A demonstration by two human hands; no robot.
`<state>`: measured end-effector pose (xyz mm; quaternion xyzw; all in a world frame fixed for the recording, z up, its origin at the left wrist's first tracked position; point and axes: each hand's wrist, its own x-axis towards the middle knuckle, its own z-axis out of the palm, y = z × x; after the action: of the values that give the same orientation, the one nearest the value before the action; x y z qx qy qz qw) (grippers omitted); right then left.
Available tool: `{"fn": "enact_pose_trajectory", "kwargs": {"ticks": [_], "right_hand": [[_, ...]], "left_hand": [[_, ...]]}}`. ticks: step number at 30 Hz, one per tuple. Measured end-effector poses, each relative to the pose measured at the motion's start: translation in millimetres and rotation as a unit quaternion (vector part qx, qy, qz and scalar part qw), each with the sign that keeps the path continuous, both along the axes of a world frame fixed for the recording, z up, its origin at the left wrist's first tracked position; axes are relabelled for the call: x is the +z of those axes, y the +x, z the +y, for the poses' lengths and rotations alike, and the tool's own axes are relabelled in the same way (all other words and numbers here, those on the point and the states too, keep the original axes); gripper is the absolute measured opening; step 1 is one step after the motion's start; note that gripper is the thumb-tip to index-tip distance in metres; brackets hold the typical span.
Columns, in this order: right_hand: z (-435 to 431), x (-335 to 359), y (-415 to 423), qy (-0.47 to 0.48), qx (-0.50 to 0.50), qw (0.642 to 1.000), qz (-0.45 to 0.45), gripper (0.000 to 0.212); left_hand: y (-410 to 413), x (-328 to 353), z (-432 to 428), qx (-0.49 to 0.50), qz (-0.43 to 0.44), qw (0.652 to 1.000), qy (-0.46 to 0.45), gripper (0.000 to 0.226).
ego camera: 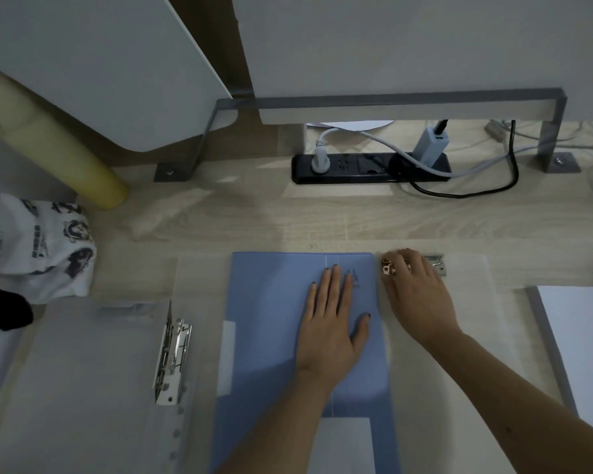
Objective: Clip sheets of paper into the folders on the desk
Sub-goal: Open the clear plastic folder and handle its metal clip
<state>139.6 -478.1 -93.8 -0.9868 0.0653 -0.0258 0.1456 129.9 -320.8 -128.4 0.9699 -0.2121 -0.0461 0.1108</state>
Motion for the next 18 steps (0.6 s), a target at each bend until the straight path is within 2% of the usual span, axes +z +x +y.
{"fn": "enact_pose_trajectory", "kwargs": {"ticks": [5, 12, 15, 18], "right_hand": [[-6, -5, -3, -0.013, 0.03, 0.999, -0.006, 0.037], [-4, -4, -4, 0.024, 0.012, 1.0, -0.012, 0.033], [-7, 12, 7, 0.105, -0.086, 0.99, -0.025, 0.021], [-22, 19, 12, 0.184, -0.191, 0.963, -0.045, 0.014]], "left_hand": [[-1, 0, 0, -0.001, 0.004, 1.0, -0.01, 0.064], [0, -1, -1, 0.006, 0.012, 1.0, -0.013, 0.065], [0, 0, 0, 0.008, 0.014, 1.0, -0.013, 0.065], [0, -1, 0, 0.006, 0.01, 1.0, -0.014, 0.064]]}}
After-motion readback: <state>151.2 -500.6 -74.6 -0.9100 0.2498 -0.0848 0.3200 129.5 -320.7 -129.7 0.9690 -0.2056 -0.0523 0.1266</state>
